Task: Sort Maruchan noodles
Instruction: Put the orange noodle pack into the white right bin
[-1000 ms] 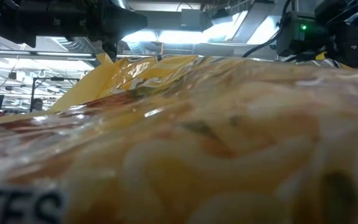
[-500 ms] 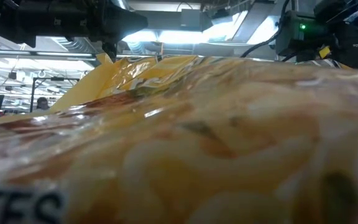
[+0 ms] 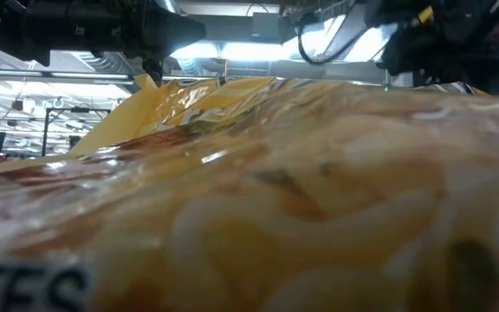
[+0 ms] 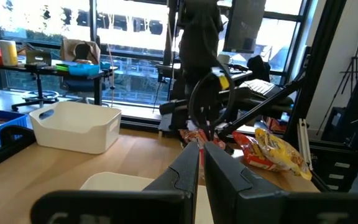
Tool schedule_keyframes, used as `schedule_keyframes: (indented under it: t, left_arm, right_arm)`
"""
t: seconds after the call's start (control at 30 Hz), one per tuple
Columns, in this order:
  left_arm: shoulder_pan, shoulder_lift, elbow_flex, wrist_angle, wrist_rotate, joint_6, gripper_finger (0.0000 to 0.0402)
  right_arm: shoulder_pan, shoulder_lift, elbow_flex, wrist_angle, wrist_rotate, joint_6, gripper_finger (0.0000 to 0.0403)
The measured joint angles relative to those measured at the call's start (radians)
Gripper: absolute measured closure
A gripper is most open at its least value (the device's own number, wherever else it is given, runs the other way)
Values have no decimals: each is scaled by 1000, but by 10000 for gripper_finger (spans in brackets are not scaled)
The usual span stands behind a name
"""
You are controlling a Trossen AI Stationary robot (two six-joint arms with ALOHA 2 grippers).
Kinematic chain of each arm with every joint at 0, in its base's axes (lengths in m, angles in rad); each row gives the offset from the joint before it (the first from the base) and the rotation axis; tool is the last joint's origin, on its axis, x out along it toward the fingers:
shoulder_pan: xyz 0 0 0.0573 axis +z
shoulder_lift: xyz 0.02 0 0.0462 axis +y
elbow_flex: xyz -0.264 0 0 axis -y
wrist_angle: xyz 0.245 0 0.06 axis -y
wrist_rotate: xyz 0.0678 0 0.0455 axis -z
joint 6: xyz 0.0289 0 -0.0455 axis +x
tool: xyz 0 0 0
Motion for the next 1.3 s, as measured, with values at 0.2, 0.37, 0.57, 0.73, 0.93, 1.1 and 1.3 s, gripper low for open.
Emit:
schedule_keyframes:
  t: [0.2, 0.37, 0.57, 0.73, 0.93, 1.1, 1.3]
  left_arm:
    - [0, 0, 0, 0, -14, 0, 382]
    - [0, 0, 0, 0, -15, 0, 382]
    - [0, 0, 0, 0, -15, -1, 382]
    - [0, 0, 0, 0, -15, -1, 382]
    - [0, 0, 0, 0, -15, -1, 382]
    - [0, 0, 0, 0, -11, 0, 382]
    - [0, 0, 0, 0, -11, -1, 382]
  right_arm:
    - [0, 0, 14, 1, 35, 13, 403]
    - [0, 0, -4, -12, 140, 83, 401]
    - [0, 0, -4, -35, 181, 107, 335]
    - [0, 0, -4, -35, 261, 106, 222]
    - [16, 0, -4, -41, 311, 79, 102]
    - [16, 0, -8, -28, 252, 58, 49]
    - [13, 1, -128, 120, 193, 75, 39]
